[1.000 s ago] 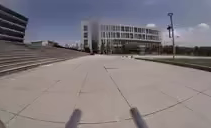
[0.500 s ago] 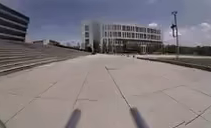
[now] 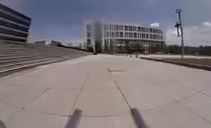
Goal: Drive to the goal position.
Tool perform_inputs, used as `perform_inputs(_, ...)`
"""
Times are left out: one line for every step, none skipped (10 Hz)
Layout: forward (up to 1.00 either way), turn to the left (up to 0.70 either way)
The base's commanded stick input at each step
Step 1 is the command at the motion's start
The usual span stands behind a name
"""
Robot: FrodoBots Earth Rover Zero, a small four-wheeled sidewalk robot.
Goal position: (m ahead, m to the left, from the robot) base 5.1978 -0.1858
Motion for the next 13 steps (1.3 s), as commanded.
perform_inputs(0.7,0.0)
perform_inputs(0.7,0.0)
perform_inputs(0.7,0.0)
perform_inputs(0.7,0.0)
perform_inputs(0.7,0.0)
perform_inputs(0.7,0.0)
perform_inputs(0.7,0.0)
perform_inputs(0.7,0.0)
perform_inputs(0.7,0.0)
perform_inputs(0.7,0.0)
perform_inputs(0.7,0.0)
perform_inputs(0.7,0.0)
perform_inputs(0.7,-0.01)
